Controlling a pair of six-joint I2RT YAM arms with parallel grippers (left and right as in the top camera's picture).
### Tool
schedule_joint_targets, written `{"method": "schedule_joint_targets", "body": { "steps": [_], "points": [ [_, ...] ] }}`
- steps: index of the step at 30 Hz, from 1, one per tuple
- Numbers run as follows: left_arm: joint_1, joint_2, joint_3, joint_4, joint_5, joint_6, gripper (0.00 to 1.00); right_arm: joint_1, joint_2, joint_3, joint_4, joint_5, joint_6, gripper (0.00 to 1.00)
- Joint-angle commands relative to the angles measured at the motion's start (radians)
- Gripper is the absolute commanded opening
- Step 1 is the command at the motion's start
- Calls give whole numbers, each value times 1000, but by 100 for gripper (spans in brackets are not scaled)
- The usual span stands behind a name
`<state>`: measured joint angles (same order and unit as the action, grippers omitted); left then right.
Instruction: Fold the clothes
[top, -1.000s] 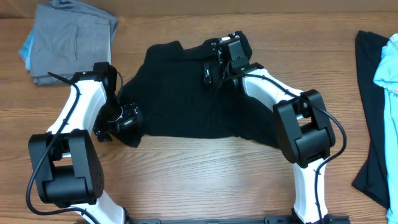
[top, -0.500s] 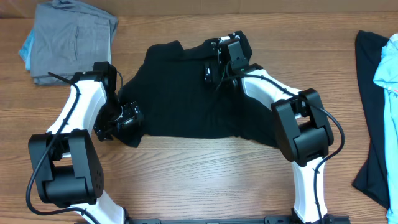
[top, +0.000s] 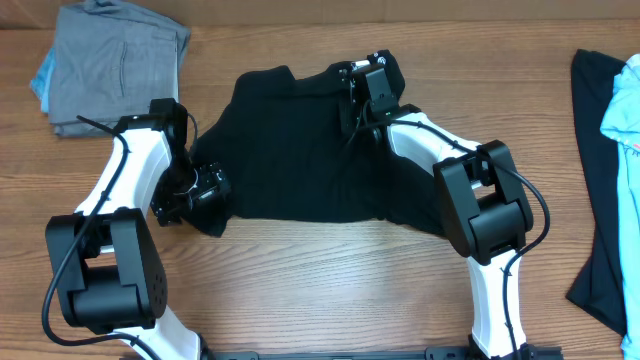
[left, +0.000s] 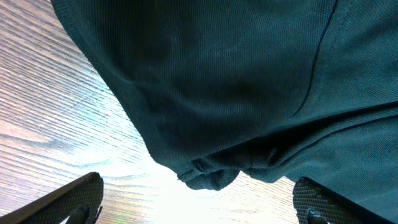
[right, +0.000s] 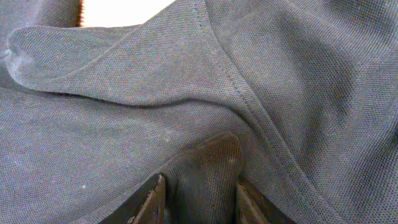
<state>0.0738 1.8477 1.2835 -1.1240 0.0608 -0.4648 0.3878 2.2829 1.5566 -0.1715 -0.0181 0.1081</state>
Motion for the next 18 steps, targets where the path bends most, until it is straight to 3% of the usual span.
{"method": "schedule_joint_targets", "body": {
  "steps": [1,7,8,11,18],
  "points": [
    [-3,-19,-6,3,11,-10,100,4,18,23,6,3,0,35],
    [-3,-19,-6,5,10,-9,100,4,13,23,-2,72,31,18],
    [-3,-19,-6,4,10,-7,97,4,8,23,-11,84,31,16],
    [-3,-19,-6,3,10,-7,78,4,-25,23,-49,96,31,4],
    [-3,-19,-6,7,10,-6,82,4,-230,23,-232,95,132,4]
  ]
}}
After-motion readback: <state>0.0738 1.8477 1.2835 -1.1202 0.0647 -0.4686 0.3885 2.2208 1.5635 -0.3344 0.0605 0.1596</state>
